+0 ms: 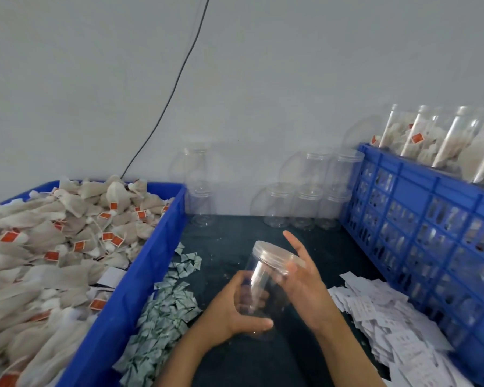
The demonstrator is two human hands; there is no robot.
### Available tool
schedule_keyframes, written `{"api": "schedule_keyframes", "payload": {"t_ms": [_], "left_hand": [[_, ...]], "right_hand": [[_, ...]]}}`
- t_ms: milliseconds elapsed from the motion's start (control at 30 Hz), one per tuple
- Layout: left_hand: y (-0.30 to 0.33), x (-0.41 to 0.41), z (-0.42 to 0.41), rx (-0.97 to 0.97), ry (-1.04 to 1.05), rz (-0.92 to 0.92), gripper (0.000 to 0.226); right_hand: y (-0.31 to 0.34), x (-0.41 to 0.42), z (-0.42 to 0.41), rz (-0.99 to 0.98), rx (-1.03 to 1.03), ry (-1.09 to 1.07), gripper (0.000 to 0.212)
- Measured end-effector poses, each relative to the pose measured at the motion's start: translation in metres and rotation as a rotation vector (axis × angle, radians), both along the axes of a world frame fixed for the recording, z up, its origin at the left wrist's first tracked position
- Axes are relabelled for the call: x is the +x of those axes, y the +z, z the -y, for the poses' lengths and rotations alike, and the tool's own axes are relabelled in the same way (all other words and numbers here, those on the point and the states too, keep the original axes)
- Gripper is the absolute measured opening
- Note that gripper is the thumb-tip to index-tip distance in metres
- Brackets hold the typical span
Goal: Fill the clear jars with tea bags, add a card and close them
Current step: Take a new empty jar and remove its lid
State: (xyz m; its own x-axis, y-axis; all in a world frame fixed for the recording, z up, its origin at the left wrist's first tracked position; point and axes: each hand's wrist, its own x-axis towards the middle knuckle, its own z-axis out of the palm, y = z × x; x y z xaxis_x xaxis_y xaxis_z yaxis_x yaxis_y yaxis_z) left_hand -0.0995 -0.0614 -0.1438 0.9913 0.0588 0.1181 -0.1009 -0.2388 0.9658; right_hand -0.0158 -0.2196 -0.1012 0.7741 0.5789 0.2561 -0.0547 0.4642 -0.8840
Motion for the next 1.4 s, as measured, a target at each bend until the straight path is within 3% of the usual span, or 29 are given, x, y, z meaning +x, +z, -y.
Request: {"api": "schedule_keyframes", "payload": {"t_ms": [67,133,200,333,433,633,833,967,1067,1133,1233,1333,1400], "left_hand": [[0.003,0.0,0.005,0.009,0.121,0.045,0.088],[0.006,-0.001,0.009,0.142,0.318,0.1,0.09],[0.008,-0.004,0.014,0.351,0.465,0.15,0.096],[0.005,-0.004,0.022,0.602,0.475,0.164,0.104],[0.011,-0.008,0.02,0.416,0.369,0.126,0.088],[0.026,-0.017,0.009,-0.186,-0.172,-0.082,0.08],[0.034,-0.02,0.007,-0.312,-0.413,-0.173,0.104],[0.03,-0.02,0.008,-0.355,-0.295,-0.113,0.098],[0.026,-0.015,0.009,-0.33,-0.022,0.018,0.088],[0.023,-0.011,0.007,-0.32,0.126,0.077,0.09],[0.016,-0.006,0.005,-0.283,0.279,0.11,0.089],[0.009,-0.003,0.004,-0.206,0.375,0.099,0.083],[0.005,-0.001,0.004,-0.133,0.418,0.078,0.082]], "right_hand": [[-0.001,0.001,0.002,-0.124,0.117,-0.013,0.08],[-0.001,-0.002,-0.001,-0.088,0.063,-0.147,0.068],[-0.004,-0.006,-0.008,0.011,-0.056,-0.286,0.083],[-0.012,-0.013,-0.02,0.028,-0.107,-0.378,0.104],[-0.009,-0.012,-0.015,-0.039,-0.052,-0.351,0.09],[0.001,-0.009,0.004,-0.17,0.156,-0.006,0.08],[0.003,-0.011,0.003,-0.383,0.361,0.162,0.091],[0.007,-0.007,0.008,-0.381,0.495,0.095,0.085],[0.005,-0.001,0.011,-0.188,0.147,-0.307,0.072],[0.001,0.002,0.012,-0.015,-0.144,-0.556,0.091],[-0.009,0.004,0.016,0.368,-0.441,-0.672,0.108],[-0.018,0.002,0.013,0.824,-0.804,-0.739,0.092],[-0.022,0.002,0.011,0.975,-0.98,-0.773,0.071]]}}
